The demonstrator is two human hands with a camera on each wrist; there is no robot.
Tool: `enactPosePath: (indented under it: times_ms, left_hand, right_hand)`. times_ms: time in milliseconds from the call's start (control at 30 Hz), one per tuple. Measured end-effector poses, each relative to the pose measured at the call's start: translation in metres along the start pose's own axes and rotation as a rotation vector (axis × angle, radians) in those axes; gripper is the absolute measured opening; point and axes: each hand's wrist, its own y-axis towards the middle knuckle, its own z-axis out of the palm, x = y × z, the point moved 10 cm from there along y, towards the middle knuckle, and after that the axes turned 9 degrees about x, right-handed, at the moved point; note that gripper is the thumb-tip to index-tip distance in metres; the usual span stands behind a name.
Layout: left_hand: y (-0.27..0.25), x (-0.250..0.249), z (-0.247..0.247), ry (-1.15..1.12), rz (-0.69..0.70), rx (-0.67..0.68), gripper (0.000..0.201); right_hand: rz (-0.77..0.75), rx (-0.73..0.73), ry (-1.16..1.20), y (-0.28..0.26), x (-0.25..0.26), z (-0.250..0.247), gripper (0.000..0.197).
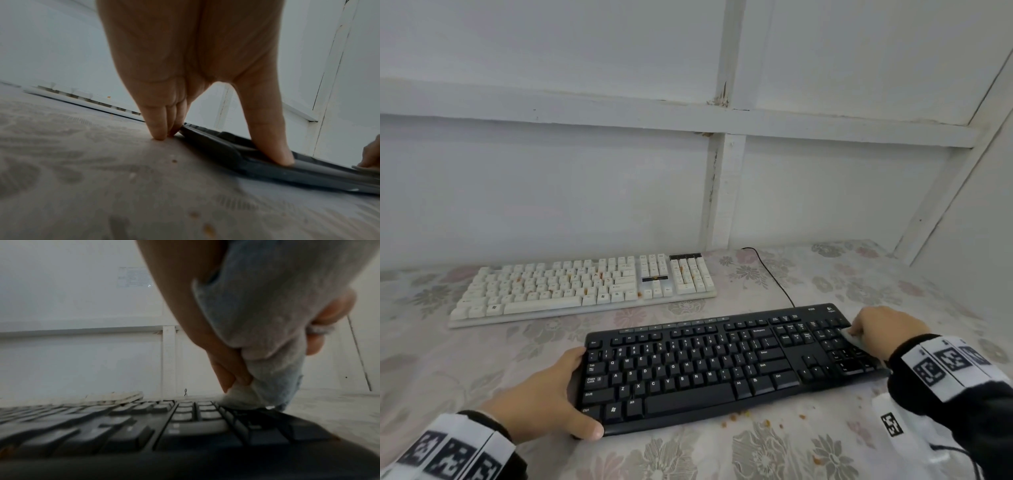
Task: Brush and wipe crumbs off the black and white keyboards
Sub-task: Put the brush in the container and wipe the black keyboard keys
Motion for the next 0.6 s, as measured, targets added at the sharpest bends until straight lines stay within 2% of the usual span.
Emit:
enactPosePath:
  times_ms: [133, 233, 300, 367, 467, 533, 600]
  left_hand:
    - [0.0, -0.004, 0.003, -0.008, 0.002, 0.011, 0.145]
    - [0.0, -0.005, 0.003, -0.007, 0.001, 0.007, 0.139]
    - [0.0, -0.005, 0.004, -0.011, -0.01, 0.005, 0.13]
    - [0.0, -0.004, 0.003, -0.025, -0.015, 0.006, 0.126]
    - [-0.001, -0.003, 0.002, -0.013, -0.022, 0.005, 0.126]
    - [-0.001, -0.003, 0.001, 0.001, -0.023, 0.0, 0.126]
    - [-0.001, -0.004, 0.0, 0.035, -0.03, -0.018, 0.125]
  right_hand:
    - [0.055, -0.002, 0.072, 0.007, -0.018, 0.002, 0.046]
    - [-0.029, -0.004, 0.122, -0.009, 0.011, -0.013, 0.037]
    - [-0.171, -0.025, 0.208, -0.028, 0.055, -0.029, 0.036]
    - [-0.405, -0.043, 0.26, -0.057, 0.119, -0.046, 0.034]
    - [-0.748, -0.049, 0.201, -0.107, 0.22, -0.054, 0.025]
    - [-0.857, -0.058, 0.153, -0.129, 0.275, -0.052, 0.026]
    - [-0.882, -0.036, 0.167, -0.139, 0.316, -0.05, 0.028]
